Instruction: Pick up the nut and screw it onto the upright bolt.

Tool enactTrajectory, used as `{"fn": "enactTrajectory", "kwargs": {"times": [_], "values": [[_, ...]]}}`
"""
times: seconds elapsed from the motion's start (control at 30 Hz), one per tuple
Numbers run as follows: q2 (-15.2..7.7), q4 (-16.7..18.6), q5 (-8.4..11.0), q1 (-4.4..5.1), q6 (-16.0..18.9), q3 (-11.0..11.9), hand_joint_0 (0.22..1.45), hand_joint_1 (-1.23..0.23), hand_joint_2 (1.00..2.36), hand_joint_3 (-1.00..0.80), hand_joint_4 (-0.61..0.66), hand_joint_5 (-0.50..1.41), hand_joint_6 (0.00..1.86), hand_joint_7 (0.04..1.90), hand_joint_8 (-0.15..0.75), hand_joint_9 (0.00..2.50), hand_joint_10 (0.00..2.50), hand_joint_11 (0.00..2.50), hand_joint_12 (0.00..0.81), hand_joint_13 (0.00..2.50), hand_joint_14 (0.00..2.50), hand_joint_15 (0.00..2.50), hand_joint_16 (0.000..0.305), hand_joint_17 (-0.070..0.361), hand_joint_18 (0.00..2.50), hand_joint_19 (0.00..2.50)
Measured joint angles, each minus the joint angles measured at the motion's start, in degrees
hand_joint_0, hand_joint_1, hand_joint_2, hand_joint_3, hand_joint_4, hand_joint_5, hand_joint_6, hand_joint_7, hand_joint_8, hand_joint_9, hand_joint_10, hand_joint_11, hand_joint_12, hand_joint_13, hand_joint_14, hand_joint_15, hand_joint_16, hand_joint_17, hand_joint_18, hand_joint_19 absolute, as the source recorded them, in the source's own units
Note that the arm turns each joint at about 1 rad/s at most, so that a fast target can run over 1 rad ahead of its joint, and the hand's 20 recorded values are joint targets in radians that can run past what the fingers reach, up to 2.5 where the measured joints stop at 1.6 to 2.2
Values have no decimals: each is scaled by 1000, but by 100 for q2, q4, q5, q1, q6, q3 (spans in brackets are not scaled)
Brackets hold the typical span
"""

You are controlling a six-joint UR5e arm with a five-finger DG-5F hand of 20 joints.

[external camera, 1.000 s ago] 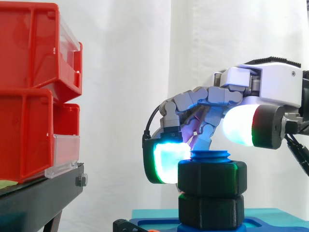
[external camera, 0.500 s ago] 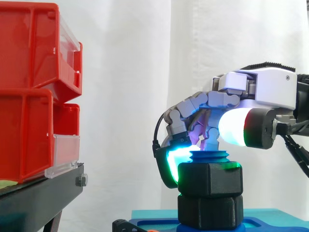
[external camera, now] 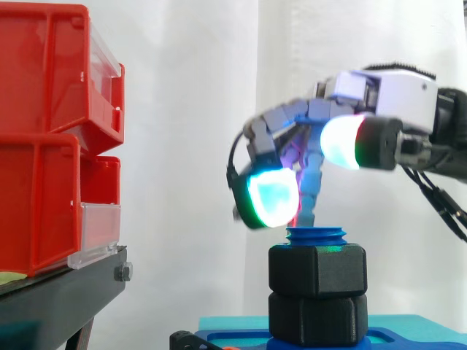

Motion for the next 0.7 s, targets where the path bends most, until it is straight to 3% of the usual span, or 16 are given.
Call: {"fn": "enactTrajectory", "kwargs": {"times": [0.17, 0.37, 0.7], "values": [[-4, 15, -200, -46, 7, 195, 518, -142, 1000, -500, 230, -14, 505, 1078, 231, 1384, 4, 104, 184, 934, 1, 40, 32, 71, 679, 281], [-6, 64, -225, 12, 1, 166, 522, -155, 1000, -500, 241, -31, 504, 966, 231, 1345, 4, 98, 188, 916, 1, 32, 32, 71, 665, 271], [-6, 477, 126, 207, 7, -318, 523, -160, 1000, -500, 233, -45, 504, 884, 222, 1310, 2, 77, 189, 887, 0, 27, 32, 72, 638, 256]]}}
